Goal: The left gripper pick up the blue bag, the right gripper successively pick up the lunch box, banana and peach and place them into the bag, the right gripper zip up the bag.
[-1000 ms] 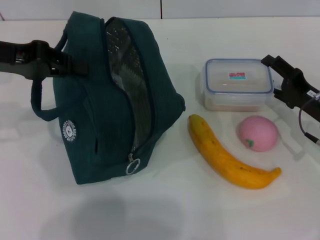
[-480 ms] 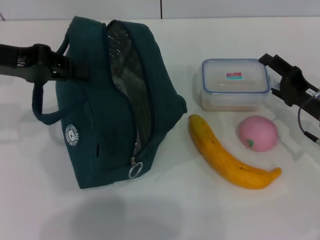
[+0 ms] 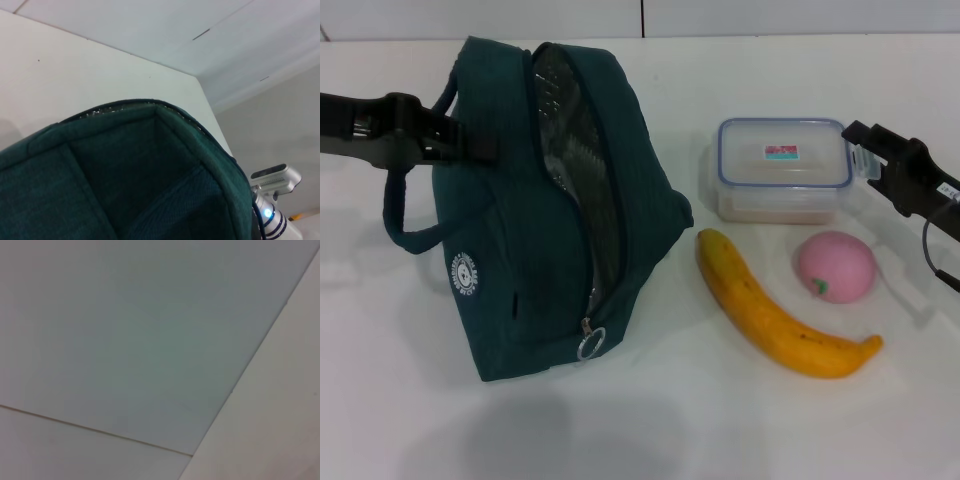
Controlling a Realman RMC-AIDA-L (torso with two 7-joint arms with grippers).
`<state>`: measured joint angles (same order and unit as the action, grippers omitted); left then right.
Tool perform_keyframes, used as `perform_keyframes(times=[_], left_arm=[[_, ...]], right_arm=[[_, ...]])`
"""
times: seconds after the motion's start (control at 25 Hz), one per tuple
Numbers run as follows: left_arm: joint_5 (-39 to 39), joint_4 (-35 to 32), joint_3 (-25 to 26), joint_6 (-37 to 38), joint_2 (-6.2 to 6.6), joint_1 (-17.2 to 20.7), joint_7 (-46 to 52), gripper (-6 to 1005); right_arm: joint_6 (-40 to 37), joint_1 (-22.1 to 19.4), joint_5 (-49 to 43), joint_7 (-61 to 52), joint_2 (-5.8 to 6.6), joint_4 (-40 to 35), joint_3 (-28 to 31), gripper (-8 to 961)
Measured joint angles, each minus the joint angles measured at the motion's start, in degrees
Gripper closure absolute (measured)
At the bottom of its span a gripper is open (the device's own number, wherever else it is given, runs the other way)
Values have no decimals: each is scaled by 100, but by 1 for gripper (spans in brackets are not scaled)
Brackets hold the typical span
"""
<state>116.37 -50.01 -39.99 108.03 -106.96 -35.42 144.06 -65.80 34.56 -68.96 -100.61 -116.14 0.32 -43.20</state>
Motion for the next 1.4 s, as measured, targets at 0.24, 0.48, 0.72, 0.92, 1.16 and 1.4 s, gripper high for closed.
perform_keyframes(times=[0.24, 0.48, 0.72, 0.92, 1.16, 1.4], left_arm=[[0, 0, -16, 0, 0, 1, -16, 959], [0, 1, -128, 0, 0, -16, -24, 959], [0, 1, -162, -2, 0, -31, -27, 959], [0, 0, -162, -2, -2, -44, -28, 959], [0, 12, -201, -19, -34, -62, -28, 960], [0, 25, -316, -20, -51, -110, -34, 960]], right_arm=[[-3, -32, -28, 4, -8, -36, 3, 538], [-3, -37, -30, 7, -6, -36, 5, 760], [-165, -78, -24, 119, -5, -38, 14, 857], [-391, -109, -7, 292, 13, -94, 50, 860], [-689, -294, 221, 311, 5, -318, 84, 860], [-1132, -432, 729, 481, 17, -318, 84, 860]])
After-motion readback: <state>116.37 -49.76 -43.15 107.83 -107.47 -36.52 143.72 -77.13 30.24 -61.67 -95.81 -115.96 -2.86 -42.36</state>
